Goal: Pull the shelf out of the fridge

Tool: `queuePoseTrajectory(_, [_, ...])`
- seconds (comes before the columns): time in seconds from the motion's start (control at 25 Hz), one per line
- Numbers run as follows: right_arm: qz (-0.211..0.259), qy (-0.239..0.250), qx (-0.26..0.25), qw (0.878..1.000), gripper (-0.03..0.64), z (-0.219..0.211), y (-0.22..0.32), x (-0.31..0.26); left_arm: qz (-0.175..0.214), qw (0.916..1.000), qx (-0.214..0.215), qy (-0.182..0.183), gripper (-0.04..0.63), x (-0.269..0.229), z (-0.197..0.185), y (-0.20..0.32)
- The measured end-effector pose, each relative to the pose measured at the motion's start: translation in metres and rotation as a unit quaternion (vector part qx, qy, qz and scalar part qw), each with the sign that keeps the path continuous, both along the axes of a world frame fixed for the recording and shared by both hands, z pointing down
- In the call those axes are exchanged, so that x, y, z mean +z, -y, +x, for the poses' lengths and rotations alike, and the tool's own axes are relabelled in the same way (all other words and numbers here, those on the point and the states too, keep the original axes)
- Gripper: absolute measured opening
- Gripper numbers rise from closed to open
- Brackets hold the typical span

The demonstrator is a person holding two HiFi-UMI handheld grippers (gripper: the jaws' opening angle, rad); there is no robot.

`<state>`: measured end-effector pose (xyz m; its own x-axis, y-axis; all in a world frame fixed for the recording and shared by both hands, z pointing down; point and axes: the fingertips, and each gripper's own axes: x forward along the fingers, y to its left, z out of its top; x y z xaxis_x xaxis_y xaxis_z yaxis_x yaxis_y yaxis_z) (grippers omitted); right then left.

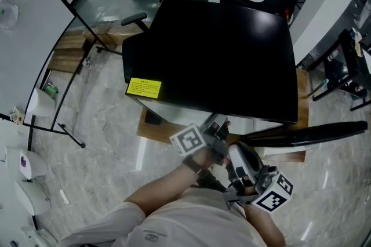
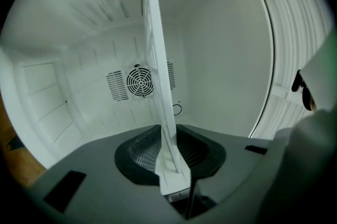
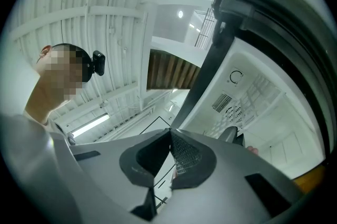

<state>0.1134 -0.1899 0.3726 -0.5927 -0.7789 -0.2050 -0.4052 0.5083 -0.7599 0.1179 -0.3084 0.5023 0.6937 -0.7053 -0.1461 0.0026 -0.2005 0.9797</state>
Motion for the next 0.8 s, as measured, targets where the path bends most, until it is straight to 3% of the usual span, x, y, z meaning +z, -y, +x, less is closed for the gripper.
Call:
queuePoseTrajectory(0.44, [0.005, -0.001, -0.007, 1.000, 0.011, 0.010, -0.002, -0.002, 0.023, 0.9987, -0.004, -0.045, 0.061, -0.011, 0.011, 0.017])
queuePoseTrajectory(0.8, [0.006, -0.002, -0.014, 1.000, 0.011, 0.006, -0.007, -0.002, 0.007, 0.9977, -0.025, -0.062, 0.032, -0.014, 0.009, 0.019])
